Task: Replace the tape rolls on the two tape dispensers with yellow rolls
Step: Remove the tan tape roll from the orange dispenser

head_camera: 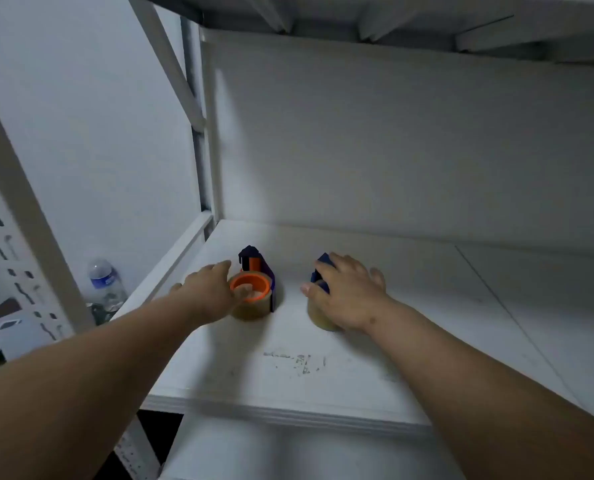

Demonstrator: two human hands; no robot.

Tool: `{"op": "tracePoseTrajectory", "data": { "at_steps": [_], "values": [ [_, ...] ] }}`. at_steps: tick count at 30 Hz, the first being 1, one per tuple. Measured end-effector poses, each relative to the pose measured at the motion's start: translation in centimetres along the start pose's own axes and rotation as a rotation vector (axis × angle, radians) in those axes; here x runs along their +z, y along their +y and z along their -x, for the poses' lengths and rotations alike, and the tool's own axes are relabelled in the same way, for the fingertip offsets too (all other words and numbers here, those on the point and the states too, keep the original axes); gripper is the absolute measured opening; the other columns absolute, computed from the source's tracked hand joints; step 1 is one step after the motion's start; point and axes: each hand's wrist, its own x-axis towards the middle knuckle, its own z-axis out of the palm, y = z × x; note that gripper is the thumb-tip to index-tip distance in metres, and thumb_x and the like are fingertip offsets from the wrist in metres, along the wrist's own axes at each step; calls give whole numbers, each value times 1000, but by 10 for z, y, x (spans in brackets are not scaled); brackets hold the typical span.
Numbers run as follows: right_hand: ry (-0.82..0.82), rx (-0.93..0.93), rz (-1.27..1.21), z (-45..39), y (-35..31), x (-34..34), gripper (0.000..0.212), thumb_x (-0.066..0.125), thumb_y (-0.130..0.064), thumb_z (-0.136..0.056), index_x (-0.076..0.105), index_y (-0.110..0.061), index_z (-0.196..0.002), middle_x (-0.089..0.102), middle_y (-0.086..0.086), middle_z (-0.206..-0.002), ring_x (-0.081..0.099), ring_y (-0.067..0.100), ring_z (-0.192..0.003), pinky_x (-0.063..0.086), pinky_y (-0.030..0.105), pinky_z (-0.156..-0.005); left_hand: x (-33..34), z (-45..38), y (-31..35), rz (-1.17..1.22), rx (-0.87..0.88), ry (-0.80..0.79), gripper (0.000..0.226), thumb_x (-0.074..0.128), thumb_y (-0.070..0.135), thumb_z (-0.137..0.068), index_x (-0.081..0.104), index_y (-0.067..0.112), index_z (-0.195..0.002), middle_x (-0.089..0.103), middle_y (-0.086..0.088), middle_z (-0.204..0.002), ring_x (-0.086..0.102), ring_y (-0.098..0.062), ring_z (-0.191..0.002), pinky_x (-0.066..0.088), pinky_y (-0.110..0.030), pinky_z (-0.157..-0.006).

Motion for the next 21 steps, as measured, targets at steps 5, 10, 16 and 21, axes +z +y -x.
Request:
{"op": "tracePoseTrajectory", "data": {
  "at_steps": [5, 10, 16, 21],
  "values": [
    [0, -45, -9, -30, -30, 8, 55, 35, -51, -93, 34, -24, -141, 36, 6, -147, 33, 28, -133, 27, 47, -105, 8, -23, -22, 190, -67, -62, 79, 53, 54, -94, 24, 14, -155, 34, -14, -159, 40, -34, -140, 37, -44, -111],
    [-97, 64, -183, -59, -60, 26, 48, 39, -43, -95, 45, -11, -130, 52, 14, -130, 52, 31, -113, 43, 38, -88, 14, -44, -31, 234, -110, -123, 76, 44, 60, -95, 37, 7, -149, 44, -16, -152, 47, -33, -133, 41, -38, -103],
    [-163, 265, -260, -83, -87, 53, 37, 38, -35, -98, 44, -7, -122, 59, 15, -115, 54, 26, -89, 41, 32, -70, 24, -55, -32, 239, -111, -215, 61, 38, 59, -97, 61, 8, -123, 58, -16, -126, 59, -30, -111, 47, -42, -101],
    [-150, 341, -380, -89, -88, 59, 35, 44, -14, -93, 35, -4, -125, 57, 21, -117, 61, 35, -99, 53, 39, -79, 29, -52, -26, 480, -132, -155, 38, 50, 39, -98, 60, 10, -121, 66, -14, -116, 63, -30, -105, 52, -41, -95]
  ]
}}
